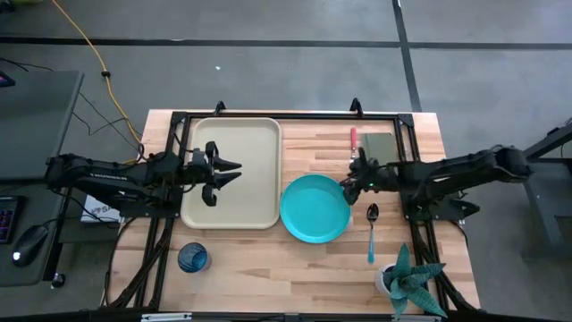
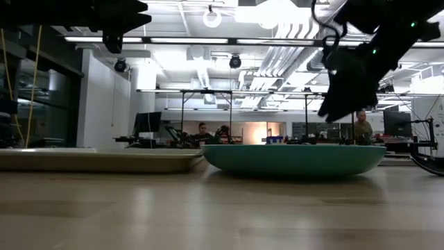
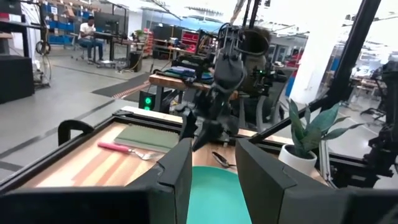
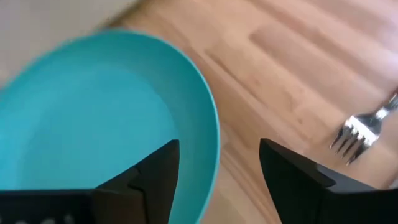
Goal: Pick and place plate/cup/fork/spoon on tray
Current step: Put the blue plate on the light brown tray
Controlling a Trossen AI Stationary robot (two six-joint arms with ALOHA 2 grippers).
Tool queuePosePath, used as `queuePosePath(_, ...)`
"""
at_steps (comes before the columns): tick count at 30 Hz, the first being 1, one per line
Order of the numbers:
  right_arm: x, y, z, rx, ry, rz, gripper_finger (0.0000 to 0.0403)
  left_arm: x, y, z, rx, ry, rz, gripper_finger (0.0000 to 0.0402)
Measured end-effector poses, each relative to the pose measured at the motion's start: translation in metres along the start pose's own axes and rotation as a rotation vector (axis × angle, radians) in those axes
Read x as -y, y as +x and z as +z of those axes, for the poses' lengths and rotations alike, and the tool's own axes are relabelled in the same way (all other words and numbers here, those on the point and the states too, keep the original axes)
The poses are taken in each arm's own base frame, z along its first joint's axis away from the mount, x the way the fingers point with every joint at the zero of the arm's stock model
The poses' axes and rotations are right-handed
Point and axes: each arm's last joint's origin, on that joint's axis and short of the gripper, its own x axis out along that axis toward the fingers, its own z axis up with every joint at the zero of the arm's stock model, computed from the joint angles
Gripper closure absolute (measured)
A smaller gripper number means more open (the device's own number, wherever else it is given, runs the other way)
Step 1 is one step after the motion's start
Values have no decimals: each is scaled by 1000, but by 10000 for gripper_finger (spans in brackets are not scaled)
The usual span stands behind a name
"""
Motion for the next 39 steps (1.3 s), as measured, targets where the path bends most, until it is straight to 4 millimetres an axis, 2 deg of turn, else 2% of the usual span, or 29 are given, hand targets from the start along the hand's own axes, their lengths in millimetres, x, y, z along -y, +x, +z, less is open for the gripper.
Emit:
queuePosePath(6,-10,24,-8,-61,17,-5,187,0,0,0,-3,-37,-12,295)
queuePosePath(12,-11,44,-17,-126,47,-59,187,1,0,0,-8,-39,-35,295)
queuePosePath(22,-16,60,-22,-169,56,-16,195,3,0,-1,-9,-39,-44,295)
queuePosePath(27,-15,63,-25,-182,48,-30,256,3,0,-1,-10,-39,-43,295)
queuePosePath(32,-15,58,-22,-170,31,-13,375,3,0,0,-1,-32,-37,295)
queuePosePath(39,-17,29,-6,-128,26,51,397,3,-1,4,40,9,-40,296)
